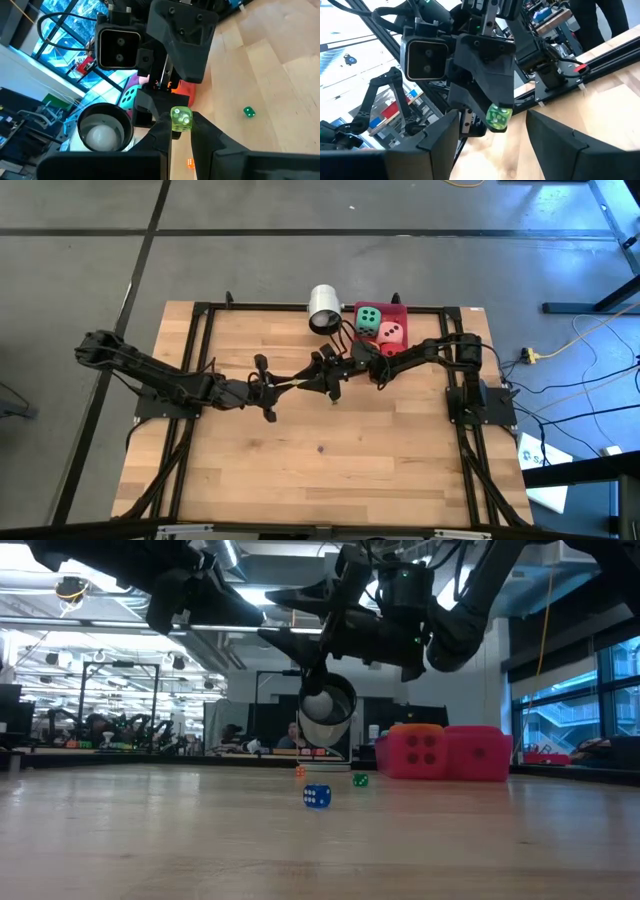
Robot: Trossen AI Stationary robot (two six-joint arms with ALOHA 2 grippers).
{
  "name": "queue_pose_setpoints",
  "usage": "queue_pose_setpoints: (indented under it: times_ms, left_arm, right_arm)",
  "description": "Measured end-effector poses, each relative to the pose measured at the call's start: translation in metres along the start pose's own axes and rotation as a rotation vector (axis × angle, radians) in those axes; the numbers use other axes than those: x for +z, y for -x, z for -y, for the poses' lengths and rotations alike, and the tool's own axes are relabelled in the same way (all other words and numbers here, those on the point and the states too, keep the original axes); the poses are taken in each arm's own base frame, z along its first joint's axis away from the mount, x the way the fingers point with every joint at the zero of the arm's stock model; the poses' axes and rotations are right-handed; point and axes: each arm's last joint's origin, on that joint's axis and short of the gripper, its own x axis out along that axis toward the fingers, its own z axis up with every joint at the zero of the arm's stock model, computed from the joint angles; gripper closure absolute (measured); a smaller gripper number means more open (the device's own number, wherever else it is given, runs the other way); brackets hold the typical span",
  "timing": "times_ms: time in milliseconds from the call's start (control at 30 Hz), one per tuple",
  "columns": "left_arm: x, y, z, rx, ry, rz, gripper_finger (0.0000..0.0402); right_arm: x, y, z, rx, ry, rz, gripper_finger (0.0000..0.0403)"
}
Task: Pick & Place Dice
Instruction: Put the small light green dice into the red bin
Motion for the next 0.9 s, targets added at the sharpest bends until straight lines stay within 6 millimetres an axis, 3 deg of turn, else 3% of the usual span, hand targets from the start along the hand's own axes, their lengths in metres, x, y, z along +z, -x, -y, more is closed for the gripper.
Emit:
queue_pose_setpoints:
  times_ms: [900]
  left_arm:
    - [-0.001,-0.009,0.001,0.032,-0.023,-0.051,0.0370]
  right_arm:
    - [0.005,-0.011,0.001,-0.035,-0.003,-0.058,0.0172]
